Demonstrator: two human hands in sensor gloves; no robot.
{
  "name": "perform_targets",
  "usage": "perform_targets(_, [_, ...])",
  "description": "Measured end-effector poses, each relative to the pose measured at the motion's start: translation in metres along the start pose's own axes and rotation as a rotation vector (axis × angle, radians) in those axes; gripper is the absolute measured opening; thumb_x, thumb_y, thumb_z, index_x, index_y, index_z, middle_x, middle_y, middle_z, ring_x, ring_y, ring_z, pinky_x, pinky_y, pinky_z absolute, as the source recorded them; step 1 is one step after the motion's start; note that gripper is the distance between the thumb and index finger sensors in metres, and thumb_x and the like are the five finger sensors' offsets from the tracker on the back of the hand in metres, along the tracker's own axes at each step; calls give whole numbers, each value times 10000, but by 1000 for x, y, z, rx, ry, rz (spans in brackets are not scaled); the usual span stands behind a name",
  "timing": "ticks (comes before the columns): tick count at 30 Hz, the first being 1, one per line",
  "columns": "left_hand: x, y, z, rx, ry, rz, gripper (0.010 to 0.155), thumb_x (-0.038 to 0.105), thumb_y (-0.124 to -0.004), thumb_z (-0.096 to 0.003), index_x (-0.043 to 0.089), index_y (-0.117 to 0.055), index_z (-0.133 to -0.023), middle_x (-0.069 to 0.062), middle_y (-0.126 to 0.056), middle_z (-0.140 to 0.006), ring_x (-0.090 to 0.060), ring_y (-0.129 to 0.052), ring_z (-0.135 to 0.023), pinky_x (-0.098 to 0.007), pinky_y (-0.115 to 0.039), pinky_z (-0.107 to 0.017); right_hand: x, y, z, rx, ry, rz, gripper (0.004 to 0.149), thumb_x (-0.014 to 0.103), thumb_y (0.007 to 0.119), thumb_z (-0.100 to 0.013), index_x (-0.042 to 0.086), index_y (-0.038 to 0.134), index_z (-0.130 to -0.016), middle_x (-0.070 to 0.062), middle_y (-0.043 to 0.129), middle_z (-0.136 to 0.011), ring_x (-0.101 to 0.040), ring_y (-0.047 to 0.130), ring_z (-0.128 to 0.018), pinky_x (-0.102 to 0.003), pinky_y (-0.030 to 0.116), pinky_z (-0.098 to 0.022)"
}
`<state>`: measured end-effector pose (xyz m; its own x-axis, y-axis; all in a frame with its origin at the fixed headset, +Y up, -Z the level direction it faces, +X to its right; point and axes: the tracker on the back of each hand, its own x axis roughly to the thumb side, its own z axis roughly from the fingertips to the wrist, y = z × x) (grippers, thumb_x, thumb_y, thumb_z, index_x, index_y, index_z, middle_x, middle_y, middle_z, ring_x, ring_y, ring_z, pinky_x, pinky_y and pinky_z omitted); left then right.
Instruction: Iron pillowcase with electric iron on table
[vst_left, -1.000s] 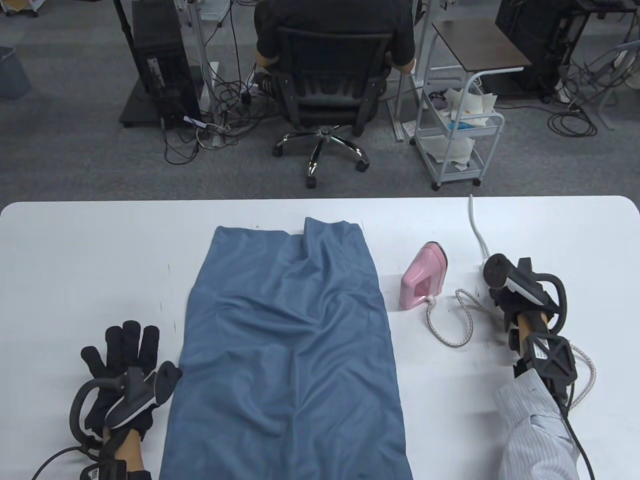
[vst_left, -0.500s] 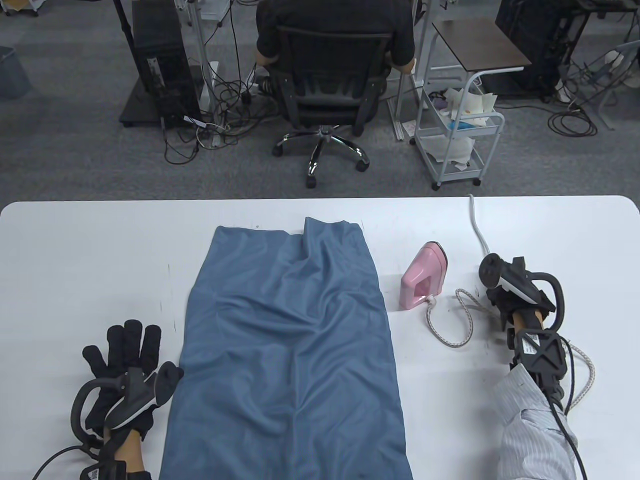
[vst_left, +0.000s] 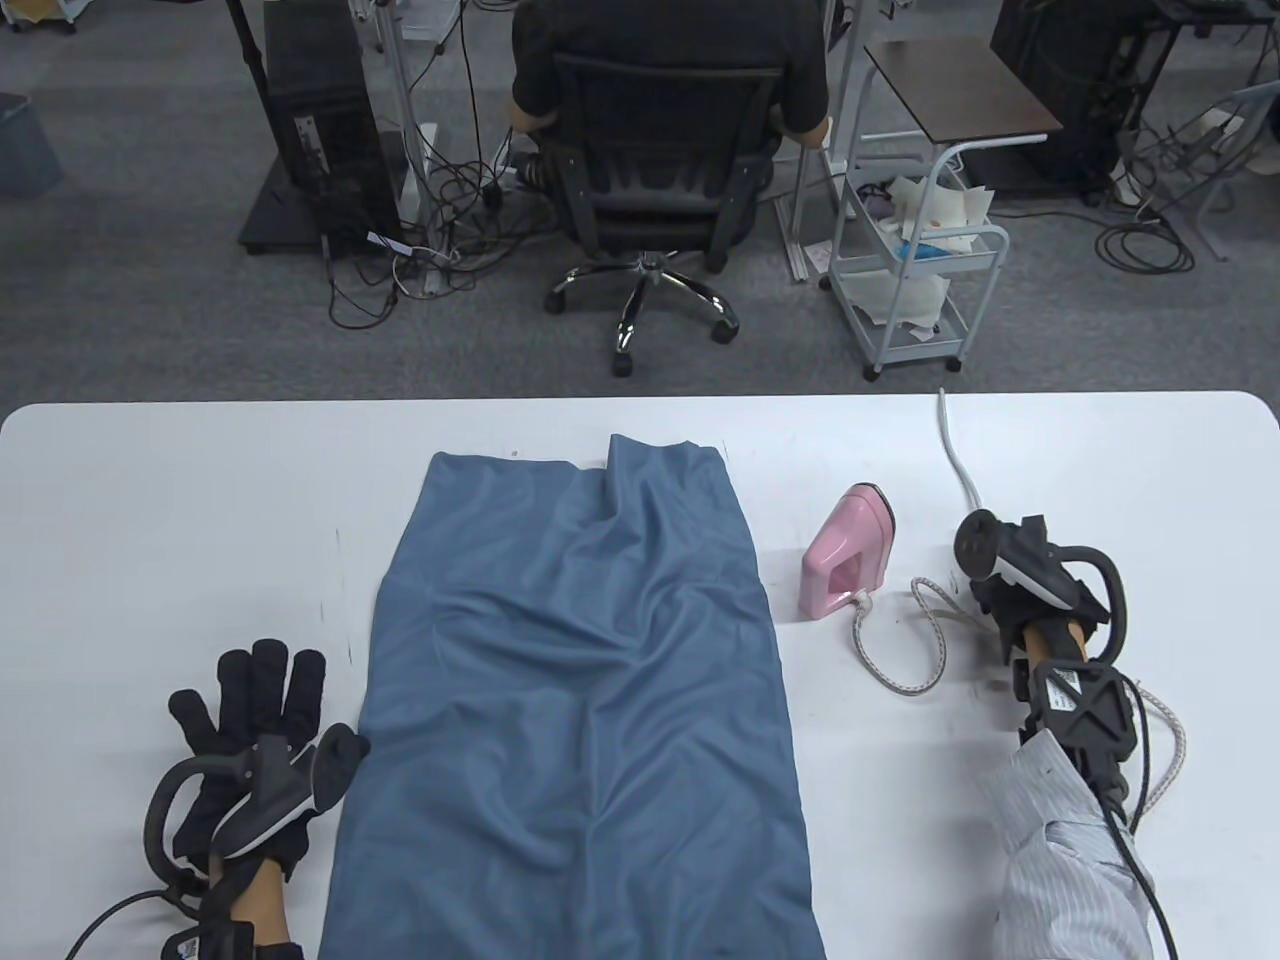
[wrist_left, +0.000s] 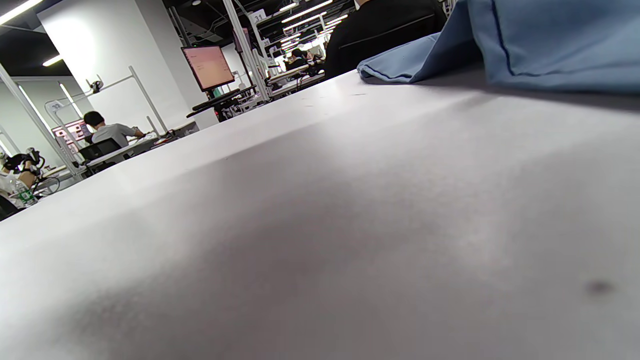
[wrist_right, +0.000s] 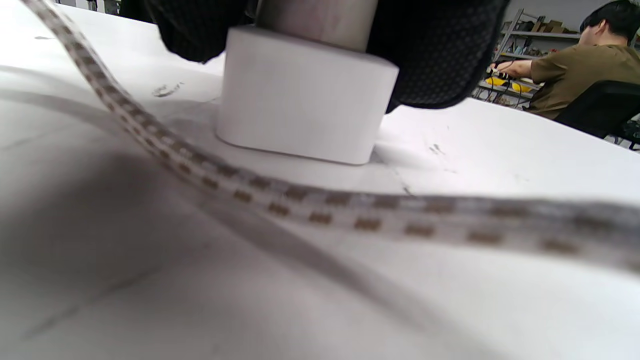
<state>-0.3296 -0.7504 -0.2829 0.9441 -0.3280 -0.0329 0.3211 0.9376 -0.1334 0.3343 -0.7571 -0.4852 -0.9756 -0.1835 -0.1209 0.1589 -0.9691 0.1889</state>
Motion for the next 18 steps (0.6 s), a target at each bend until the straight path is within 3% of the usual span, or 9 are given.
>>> perform_targets(6, [0,2,-2,17,-12,8,925,683,-339,-469,162,85,-1104,-232,129,-1145,-531,-41,-1098,-789,-160,-691,7,-8,11,125,-20,74,775,375,665,-530,108,224,-1109,-165,357,-1186,-559,519,-1001,-661,544,-707])
perform_targets(14, [2,8,2,61,-39,35,924,683,-341,-469,162,79,-1107,-231,123,-1149,-529,-58,-1104,-781,-186,-711,5,-33,63,-9,-55,42,835,419,689,-503,77,238,-1117,-193,397,-1180,-545,536,-1001,-663,546,-700])
perform_targets(18, [4,13,6,91,-60,40,925,683,-342,-470,159,74,-1109,-234,119,-1151,-530,-64,-1105,-779,-193,-713,6,-40,91,10,-84,33,846,451,681,-500,71,256,-1124,-198,428,-1180,-536,571,-995,-661,563,-696])
